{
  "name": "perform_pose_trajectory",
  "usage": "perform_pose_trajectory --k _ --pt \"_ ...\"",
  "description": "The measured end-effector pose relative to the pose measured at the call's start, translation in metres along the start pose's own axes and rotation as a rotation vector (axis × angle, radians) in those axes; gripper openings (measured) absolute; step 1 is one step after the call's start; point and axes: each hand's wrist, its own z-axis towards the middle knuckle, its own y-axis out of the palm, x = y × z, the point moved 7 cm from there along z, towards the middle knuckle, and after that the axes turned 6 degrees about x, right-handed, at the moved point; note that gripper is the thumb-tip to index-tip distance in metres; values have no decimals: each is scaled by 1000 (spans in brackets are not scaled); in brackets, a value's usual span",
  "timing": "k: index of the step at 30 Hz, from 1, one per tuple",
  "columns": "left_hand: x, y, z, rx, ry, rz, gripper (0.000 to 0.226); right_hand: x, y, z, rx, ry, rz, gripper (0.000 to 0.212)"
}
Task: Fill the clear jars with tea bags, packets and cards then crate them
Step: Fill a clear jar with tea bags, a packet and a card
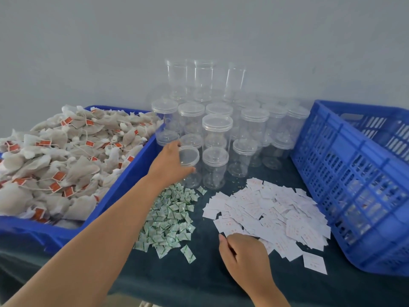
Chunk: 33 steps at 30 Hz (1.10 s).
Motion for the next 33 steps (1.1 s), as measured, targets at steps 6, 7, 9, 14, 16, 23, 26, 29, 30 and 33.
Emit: perform_pose_trajectory --k 6,7,9,14,16,23,26,29,30,33 --pt "11 -45 -21 53 -15 114 98 3 2 -1 -13 35 17 53" --pt "12 -60 -27 78 -31 122 95 4 1 -1 2 61 23 53" --pt "17 -92 -43 111 -48 89 98 3 -6 3 32 115 79 47" --pt "59 -116 -122 -138 122 32 109 -34 -14 16 -170 280 462 102" --pt "77 -100 -158 -246 187 70 118 -55 -10 16 -290 353 652 132" --pt "90 -75 -198 -279 467 31 78 -64 -23 12 -344 293 720 77" --pt "102 -65 -209 -289 698 67 60 -69 -28 15 -345 193 685 52" --pt "107 -59 -209 -180 679 -11 35 -62 -30 11 -311 160 541 63" --pt "107 -57 -206 -135 607 -33 37 -60 -31 9 -262 156 455 68" --pt "98 -47 -197 -63 330 4 55 -58 -35 4 -3 40 186 76"
